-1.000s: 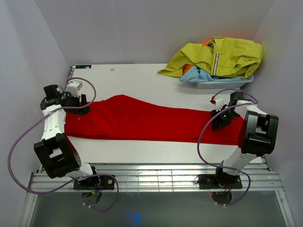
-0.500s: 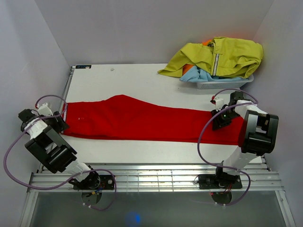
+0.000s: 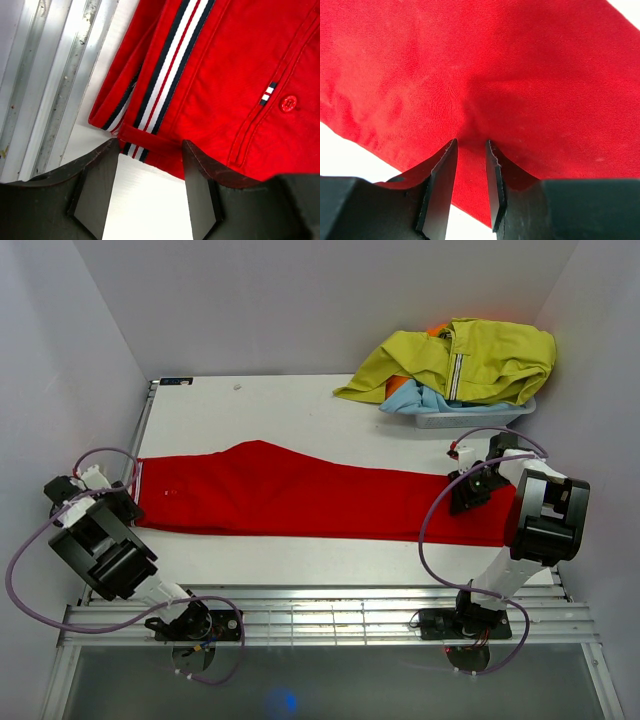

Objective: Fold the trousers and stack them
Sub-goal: Fold the trousers

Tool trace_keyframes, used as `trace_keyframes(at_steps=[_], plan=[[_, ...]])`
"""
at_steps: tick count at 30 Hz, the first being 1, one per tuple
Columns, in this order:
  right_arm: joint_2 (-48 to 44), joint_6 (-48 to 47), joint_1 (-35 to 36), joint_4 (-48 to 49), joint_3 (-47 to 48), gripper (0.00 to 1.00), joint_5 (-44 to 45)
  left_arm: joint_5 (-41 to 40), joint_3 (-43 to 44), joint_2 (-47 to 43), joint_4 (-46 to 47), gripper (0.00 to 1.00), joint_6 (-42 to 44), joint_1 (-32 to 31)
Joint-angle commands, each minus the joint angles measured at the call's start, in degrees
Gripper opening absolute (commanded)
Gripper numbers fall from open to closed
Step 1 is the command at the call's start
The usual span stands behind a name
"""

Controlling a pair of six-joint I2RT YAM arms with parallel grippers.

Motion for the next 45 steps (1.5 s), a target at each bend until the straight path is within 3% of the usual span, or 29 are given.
trace_keyframes(at_steps=[1, 14, 21, 28, 33, 39, 45], plan=[[4.43, -5.08, -1.95, 6.76, -2.47, 0.37, 12.91, -1.96, -1.11, -5.04, 2.15, 0.65, -1.33, 0.55], [3.28, -5.96, -1.86, 6.50, -2.82, 0.38, 12.82, 2.69, -1.29, -3.99, 0.22, 0.74, -6.16, 2.04], [3.37, -6.58, -1.86, 6.68, -2.90, 0.36, 13.61, 7.00, -2.08, -0.83, 2.24, 0.62, -10.82, 4.07], [3.19, -6.84, -1.86, 6.59, -2.56, 0.36, 13.61, 7.00, -3.74, -2.13, 3.11, 0.62, -13.64, 5.30], [3.46, -7.02, -1.95, 6.68, -2.38, 0.35, 13.70, 8.49, -4.54, -3.63, 5.40, 0.46, -13.46, 5.65], [3.46, -7.54, -1.95, 6.94, -2.64, 0.32, 14.23, 9.38, -0.60, -3.98, 5.23, 0.04, -13.03, 6.53], [4.16, -7.55, -2.12, 7.82, -2.99, 0.32, 15.02, 5.16, 1.53, -5.48, 4.79, 0.00, -8.11, 6.62]])
